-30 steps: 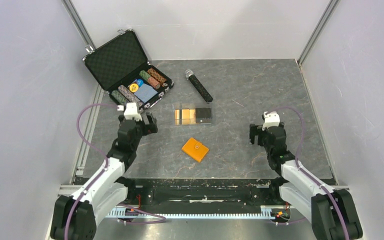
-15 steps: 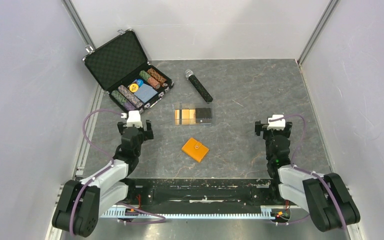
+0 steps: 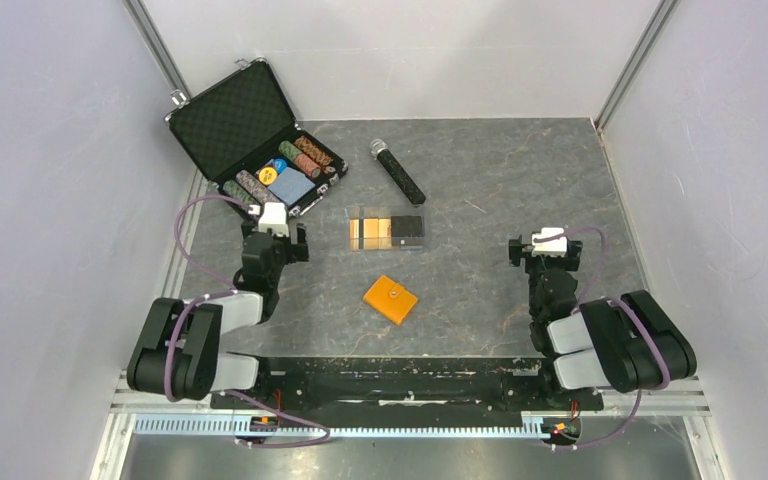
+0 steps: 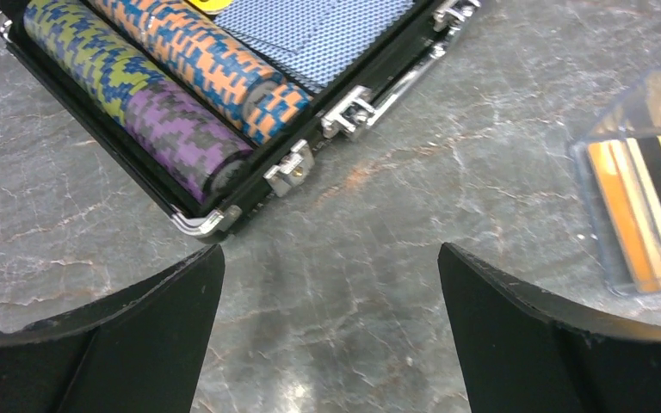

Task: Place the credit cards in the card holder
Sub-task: Reset both arms

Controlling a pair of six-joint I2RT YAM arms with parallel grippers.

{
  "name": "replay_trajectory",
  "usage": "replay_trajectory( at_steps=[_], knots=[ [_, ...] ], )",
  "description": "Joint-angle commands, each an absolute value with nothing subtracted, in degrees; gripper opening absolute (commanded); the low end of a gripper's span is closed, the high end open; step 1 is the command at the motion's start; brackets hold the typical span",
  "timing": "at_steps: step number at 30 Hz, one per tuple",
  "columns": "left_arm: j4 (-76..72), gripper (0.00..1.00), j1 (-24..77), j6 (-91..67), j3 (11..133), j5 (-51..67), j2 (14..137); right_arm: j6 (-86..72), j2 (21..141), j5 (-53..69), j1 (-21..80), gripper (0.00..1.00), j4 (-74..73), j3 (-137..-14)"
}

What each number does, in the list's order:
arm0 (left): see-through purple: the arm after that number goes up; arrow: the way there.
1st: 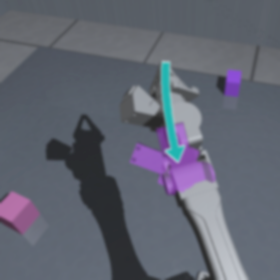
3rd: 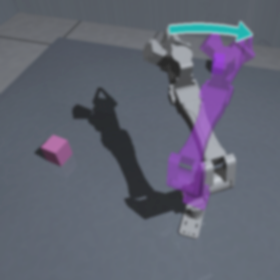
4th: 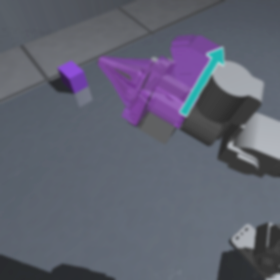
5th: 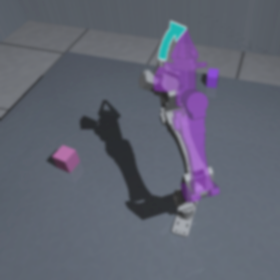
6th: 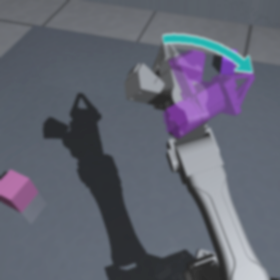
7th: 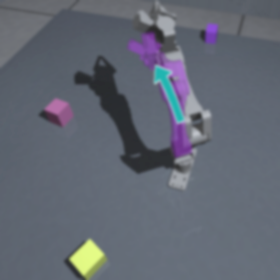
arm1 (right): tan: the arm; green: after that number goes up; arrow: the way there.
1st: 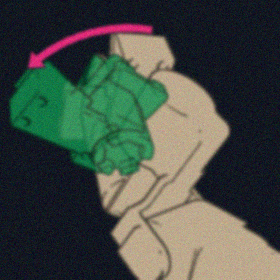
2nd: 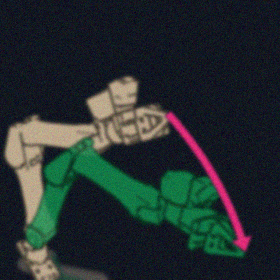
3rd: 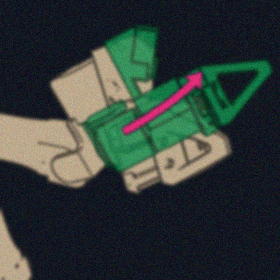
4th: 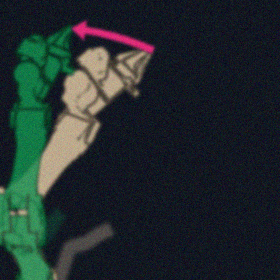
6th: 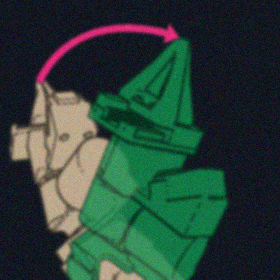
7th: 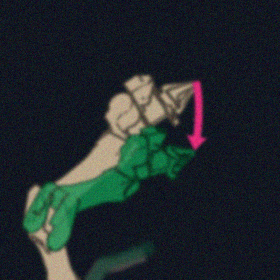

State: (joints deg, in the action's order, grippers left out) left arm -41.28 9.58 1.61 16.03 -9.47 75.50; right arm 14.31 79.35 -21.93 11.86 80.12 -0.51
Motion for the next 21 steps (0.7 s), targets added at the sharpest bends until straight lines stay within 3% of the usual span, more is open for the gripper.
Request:
replay_trajectory(
  at_steps=[1, 5, 21],
  knots=[
    [-50.7, 1.0, 4.5, 3.4, 18.1, -0.6, 79.9, 13.3, 79.3, -22.9, 10.7, 0.98, 86.7, 7.4],
    [-56.5, 1.0, 0.2, -0.9, 16.9, 4.0, 83.7, 13.2, 79.3, -22.8, 10.6, 0.98, 86.4, 7.2],
    [-58.0, 1.0, 0.1, -1.1, 16.4, 4.0, 84.0, 13.1, 79.3, -22.9, 10.5, 0.98, 86.2, 7.1]
  ],
)
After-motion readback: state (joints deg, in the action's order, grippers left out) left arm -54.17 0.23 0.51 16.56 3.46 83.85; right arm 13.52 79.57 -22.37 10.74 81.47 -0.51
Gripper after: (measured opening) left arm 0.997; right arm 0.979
